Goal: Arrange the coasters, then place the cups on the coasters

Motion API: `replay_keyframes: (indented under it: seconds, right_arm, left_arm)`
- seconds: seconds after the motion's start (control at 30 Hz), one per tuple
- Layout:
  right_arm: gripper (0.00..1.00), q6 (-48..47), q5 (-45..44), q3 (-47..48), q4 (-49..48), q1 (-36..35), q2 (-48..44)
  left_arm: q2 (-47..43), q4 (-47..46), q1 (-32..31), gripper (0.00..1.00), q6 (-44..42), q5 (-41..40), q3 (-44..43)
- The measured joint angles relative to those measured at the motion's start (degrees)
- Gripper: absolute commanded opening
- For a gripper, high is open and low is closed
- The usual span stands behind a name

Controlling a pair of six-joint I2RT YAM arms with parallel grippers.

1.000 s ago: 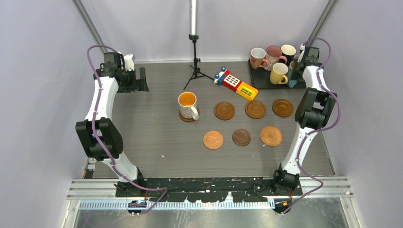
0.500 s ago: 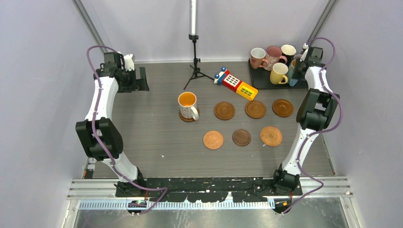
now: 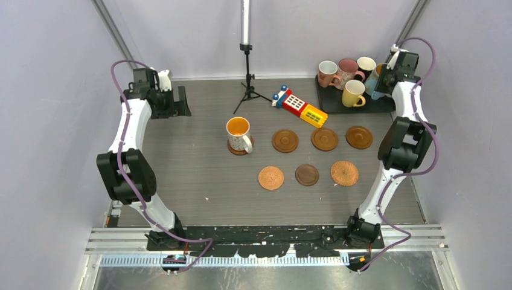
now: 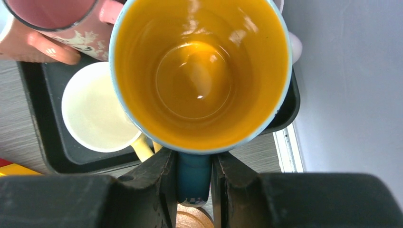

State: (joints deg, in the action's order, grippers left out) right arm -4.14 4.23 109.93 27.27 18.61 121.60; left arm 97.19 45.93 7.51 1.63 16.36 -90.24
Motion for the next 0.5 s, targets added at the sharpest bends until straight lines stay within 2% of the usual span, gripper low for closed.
replay_keyframes:
  seconds: [0.5]
  right_arm:
    - [0.0,0.2,3.4,1.5,0.9,-0.6,-10.6]
  left_arm:
    - [0.0,-1.8,0.0,1.0,0.5,1.3,1.7]
